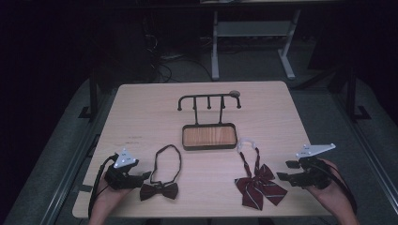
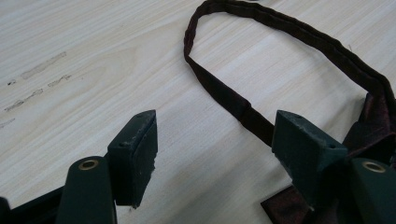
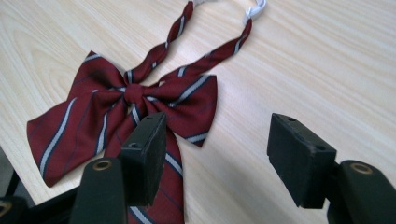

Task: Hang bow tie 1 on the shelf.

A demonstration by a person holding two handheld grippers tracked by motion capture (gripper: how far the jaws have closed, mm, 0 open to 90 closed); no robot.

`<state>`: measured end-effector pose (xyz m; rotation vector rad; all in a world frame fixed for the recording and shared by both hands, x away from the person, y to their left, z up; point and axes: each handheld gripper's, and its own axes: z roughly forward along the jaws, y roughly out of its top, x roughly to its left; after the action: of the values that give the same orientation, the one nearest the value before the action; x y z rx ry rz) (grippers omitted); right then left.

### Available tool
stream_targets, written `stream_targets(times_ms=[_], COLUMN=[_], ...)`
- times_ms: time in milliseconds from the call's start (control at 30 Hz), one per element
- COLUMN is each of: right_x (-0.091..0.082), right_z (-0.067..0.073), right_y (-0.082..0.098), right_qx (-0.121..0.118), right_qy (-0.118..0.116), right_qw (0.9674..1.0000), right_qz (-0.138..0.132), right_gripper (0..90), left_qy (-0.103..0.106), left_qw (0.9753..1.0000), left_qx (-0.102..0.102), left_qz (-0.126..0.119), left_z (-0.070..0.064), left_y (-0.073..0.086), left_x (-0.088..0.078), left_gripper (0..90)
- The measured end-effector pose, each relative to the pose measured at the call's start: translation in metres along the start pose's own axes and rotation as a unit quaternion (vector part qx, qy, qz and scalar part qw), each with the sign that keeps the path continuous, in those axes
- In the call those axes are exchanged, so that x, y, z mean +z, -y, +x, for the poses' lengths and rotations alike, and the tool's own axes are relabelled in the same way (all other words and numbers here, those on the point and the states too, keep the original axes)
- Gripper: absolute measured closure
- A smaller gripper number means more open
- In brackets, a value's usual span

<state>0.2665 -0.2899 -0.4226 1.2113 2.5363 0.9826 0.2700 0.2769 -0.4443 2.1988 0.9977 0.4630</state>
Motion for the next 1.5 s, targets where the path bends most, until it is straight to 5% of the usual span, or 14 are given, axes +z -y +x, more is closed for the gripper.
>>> stream_targets(times_ms=[567, 967, 1500], right_x=[0.01, 0.019, 0.045], right_z=[0.004, -0.002, -0.012], right_y=[-0.043, -0.066, -0.096], right_qx=[-0.045, -0.051, -0.05], right_qy=[0.003, -0.026, -0.021], right_qw=[0.9981, 0.9969, 0.9947], right_qz=[0.041, 0.053, 0.087], right_gripper=[35.9, 39.2, 41.8], left_qy=[-0.005, -0.006, -0.014], left_qw=[1.0, 1.0, 0.9999], left_qx=[-0.005, -0.002, -0.001], left_qz=[-0.002, 0.003, 0.001], left_z=[0.003, 0.003, 0.004], left_y=[0.003, 0.004, 0.005], left_x=[-0.004, -0.003, -0.006], left_gripper=[30.9, 30.3, 30.3])
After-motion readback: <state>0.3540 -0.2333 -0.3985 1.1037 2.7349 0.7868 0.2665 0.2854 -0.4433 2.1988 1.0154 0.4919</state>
